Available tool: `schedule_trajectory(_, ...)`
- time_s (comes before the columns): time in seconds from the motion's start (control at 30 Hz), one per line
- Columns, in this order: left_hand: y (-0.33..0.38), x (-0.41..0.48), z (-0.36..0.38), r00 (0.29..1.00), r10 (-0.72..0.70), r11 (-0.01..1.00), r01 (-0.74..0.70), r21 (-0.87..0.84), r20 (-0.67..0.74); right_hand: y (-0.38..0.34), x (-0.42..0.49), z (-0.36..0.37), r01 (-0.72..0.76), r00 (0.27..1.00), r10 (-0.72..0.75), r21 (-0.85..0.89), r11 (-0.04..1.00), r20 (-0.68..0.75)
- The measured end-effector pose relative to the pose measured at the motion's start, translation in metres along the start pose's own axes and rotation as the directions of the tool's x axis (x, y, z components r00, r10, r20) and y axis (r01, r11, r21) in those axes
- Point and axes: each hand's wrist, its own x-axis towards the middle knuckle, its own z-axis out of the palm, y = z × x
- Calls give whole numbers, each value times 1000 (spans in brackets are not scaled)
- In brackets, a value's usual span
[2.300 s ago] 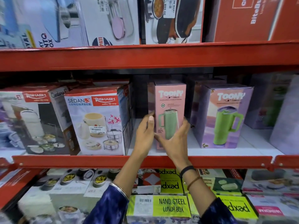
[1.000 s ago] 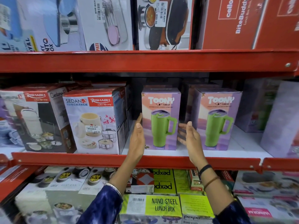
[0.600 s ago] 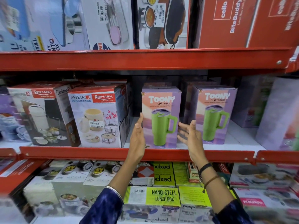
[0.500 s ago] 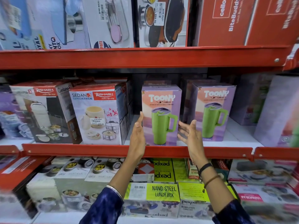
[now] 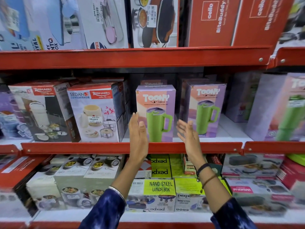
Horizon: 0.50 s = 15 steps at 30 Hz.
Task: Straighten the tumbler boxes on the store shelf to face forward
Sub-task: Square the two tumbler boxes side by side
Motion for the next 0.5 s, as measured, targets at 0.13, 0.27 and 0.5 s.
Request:
schedule_trajectory(0.13, 18, -13, 22, 965, 262, 965, -263, -27, -15, -9, 0, -12, 70, 988, -69, 0, 998, -140)
schedule_trajectory(0.27, 30, -20, 92, 951, 288, 955, -276, -110, 113, -16, 21, -79, 117, 947, -102, 30, 993, -304)
schedule_trajectory(0.5, 12, -7, 145, 980, -51, 988, 77, -131, 192, -11, 50, -121, 78, 937, -56, 52, 996, -346)
